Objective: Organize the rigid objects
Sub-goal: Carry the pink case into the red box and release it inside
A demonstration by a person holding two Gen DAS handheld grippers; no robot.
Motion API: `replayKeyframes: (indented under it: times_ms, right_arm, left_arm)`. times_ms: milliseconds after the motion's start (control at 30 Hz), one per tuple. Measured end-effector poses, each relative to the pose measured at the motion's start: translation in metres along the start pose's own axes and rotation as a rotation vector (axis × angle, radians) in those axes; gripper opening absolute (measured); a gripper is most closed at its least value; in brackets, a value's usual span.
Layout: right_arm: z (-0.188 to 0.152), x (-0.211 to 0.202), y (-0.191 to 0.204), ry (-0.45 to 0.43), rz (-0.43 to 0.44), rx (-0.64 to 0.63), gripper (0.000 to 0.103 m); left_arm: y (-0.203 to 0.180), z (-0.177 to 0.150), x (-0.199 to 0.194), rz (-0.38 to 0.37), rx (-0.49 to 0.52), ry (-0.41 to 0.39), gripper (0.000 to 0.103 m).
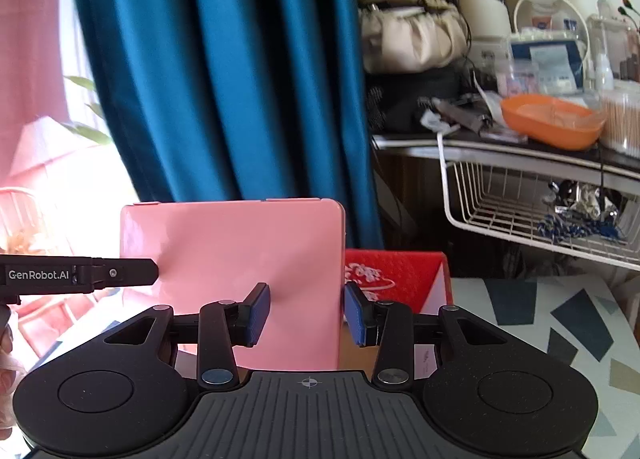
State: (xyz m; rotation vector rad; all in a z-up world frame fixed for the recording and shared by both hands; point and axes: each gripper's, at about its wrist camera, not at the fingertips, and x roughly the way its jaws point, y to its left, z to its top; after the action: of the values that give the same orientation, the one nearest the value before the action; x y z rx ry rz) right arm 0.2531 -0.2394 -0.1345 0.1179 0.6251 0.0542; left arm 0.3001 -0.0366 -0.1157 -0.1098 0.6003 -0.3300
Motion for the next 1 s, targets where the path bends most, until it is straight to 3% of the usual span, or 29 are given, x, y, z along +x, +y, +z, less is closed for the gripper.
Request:
replayKeyframes:
  times_ms: [233,467,800,967,1000]
  right_arm:
    - [-0.019,0.064,-0.020,0.172,-0.063,0.013,0.037]
    - [-0.031,0.094,-0.033,0.312,-0.068,0.066,0.036]
    - [-0.032,0.104,-0.026,0.346,-0.108,0.021,0.036]
    - [-0.032,0.093,-0.023,0.282,-0.108,0.007,0.038]
    - [-0.031,0.088,-0.022,0.263,-0.112,-0.004,0.039]
  left_arm:
    - [0.004,-0.019,0.062,0.012,0.038,0.160,0.048]
    - [0.013,-0.026,0.091,0.012,0.040,0.229,0.048]
    - [0.005,-0.032,0.099,0.022,0.110,0.229,0.054]
    - [0.004,-0.029,0.083,-0.009,0.101,0.179,0.066]
    - [0.003,-0.028,0.078,-0.016,0.101,0.164,0.075]
